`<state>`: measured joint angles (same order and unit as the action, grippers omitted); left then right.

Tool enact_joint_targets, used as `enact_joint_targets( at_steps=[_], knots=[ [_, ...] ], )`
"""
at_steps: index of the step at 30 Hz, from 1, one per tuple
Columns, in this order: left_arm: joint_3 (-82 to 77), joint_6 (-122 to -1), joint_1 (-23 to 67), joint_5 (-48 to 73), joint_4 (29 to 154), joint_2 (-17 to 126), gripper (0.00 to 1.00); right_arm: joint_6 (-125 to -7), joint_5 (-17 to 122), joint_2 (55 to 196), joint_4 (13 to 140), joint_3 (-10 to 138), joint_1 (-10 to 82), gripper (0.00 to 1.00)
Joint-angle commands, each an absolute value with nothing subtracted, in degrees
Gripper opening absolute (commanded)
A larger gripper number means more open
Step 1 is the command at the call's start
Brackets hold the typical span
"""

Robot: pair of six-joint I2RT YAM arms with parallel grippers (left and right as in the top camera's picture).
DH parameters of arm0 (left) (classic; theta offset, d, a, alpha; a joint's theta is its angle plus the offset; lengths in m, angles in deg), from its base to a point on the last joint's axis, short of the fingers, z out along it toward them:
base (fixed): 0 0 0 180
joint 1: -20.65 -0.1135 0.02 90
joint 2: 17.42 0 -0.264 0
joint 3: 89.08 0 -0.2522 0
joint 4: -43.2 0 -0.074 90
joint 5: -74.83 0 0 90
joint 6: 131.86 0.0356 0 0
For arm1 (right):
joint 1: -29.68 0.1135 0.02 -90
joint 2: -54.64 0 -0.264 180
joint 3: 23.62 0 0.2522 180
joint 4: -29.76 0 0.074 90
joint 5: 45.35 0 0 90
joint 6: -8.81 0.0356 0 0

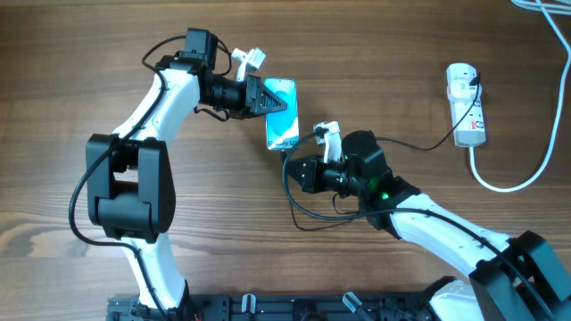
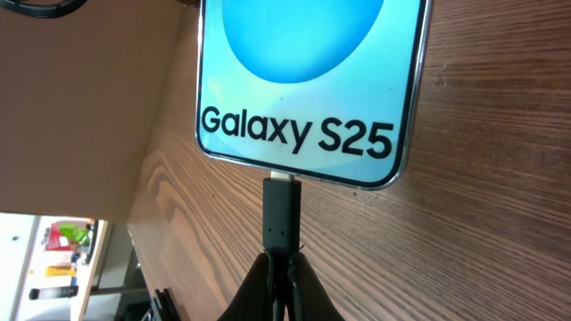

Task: Plug charger to phone and switch on socket
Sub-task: 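Push the plug into the phone's bottom port with the right gripper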

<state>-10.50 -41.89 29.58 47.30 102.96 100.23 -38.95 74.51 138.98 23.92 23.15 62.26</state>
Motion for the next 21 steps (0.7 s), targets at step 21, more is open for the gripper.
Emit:
enact_joint_targets(
  at_steps=[21],
  knots=[
    [-10.8,-40.8,29.9,49.7,103.9,98.8,0.04,-39.2,63.2,139.6,17.0,23.4,61.5,0.04]
  ],
)
